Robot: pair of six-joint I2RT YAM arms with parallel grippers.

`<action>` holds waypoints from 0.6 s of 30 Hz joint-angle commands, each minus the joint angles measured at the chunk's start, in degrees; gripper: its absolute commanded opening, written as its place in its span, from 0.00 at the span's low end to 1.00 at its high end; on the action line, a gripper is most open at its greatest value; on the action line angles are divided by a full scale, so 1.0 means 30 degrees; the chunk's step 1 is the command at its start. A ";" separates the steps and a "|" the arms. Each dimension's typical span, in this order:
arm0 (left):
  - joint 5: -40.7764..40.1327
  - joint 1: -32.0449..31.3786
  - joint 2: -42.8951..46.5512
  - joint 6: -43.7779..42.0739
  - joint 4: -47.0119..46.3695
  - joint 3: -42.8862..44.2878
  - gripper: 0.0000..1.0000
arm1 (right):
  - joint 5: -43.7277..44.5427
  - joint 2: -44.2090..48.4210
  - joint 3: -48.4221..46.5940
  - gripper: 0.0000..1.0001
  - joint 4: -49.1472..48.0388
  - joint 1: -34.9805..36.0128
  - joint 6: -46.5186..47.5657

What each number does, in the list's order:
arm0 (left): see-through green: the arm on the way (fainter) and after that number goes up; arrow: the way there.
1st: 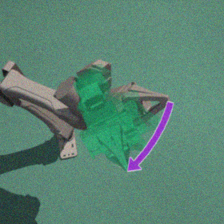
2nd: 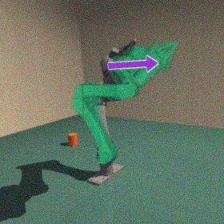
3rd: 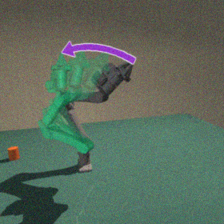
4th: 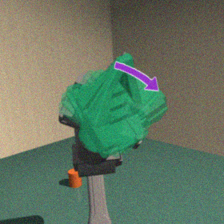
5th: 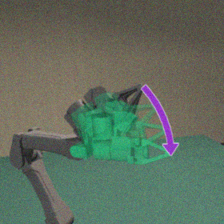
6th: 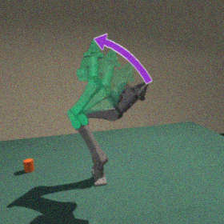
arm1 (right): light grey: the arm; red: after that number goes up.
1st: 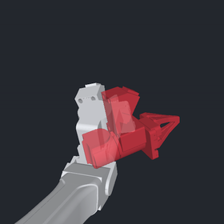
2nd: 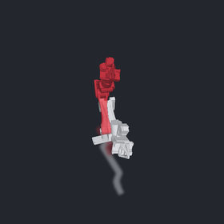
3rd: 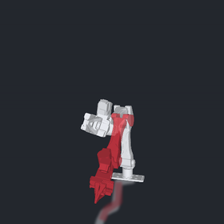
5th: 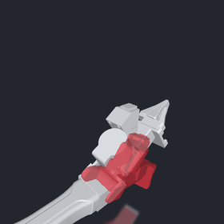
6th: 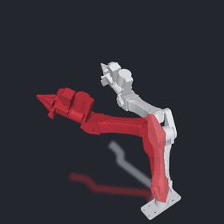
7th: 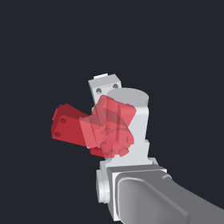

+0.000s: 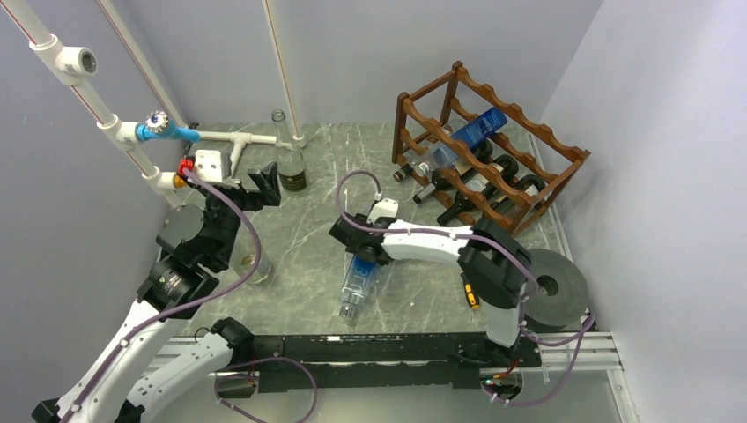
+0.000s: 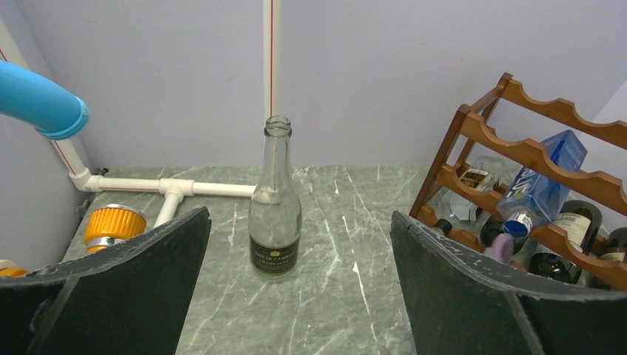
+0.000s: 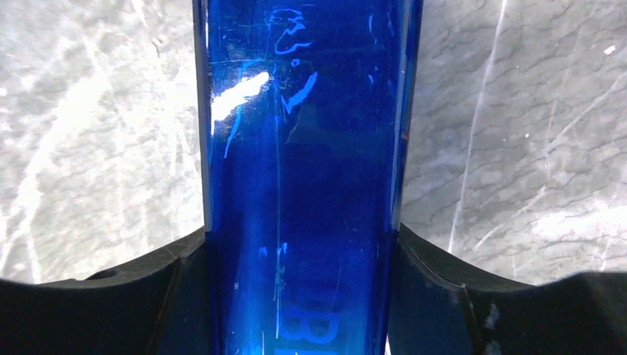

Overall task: Put the wine bottle on the wine rack
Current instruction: Pick up the wine bottle from the center of the board.

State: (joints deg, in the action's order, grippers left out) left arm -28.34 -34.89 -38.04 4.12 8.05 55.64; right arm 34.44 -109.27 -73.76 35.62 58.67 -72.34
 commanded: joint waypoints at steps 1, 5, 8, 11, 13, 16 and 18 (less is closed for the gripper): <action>0.0253 0.0061 -0.0293 0.0198 -0.0283 0.0582 0.98 | 0.1581 0.3665 0.1295 0.00 -0.4434 -0.0364 0.1458; 0.0526 0.0042 -0.0386 0.0375 -0.0220 0.0614 0.98 | -0.0404 0.5523 0.3814 0.00 -0.8290 -0.1205 0.2943; 0.1067 0.0033 -0.0635 0.0406 -0.0105 0.0732 0.99 | -0.2388 0.6226 0.4652 0.00 -0.9745 -0.2119 0.3748; 0.1766 0.0046 -0.0999 0.0705 0.0373 0.1131 0.99 | -0.2481 0.6680 0.4502 0.00 -0.9583 -0.2302 0.4741; 0.2362 0.0023 -0.1162 0.0932 0.0523 0.1296 0.99 | -0.2222 0.6938 0.4283 0.00 -0.9102 -0.2315 0.4954; 0.3149 0.0002 -0.1339 0.1348 0.0650 0.1403 0.99 | -0.2853 0.7529 0.4575 0.00 -0.9374 -0.2576 0.5039; 0.3549 0.0001 -0.1528 0.1555 0.0682 0.1434 1.00 | -0.3737 0.8277 0.5179 0.00 -1.0235 -0.2789 0.4964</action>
State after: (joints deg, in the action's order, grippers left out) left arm -21.89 -34.92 -41.91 6.46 10.09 57.52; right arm 25.71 -91.98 -58.24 15.77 51.00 -58.65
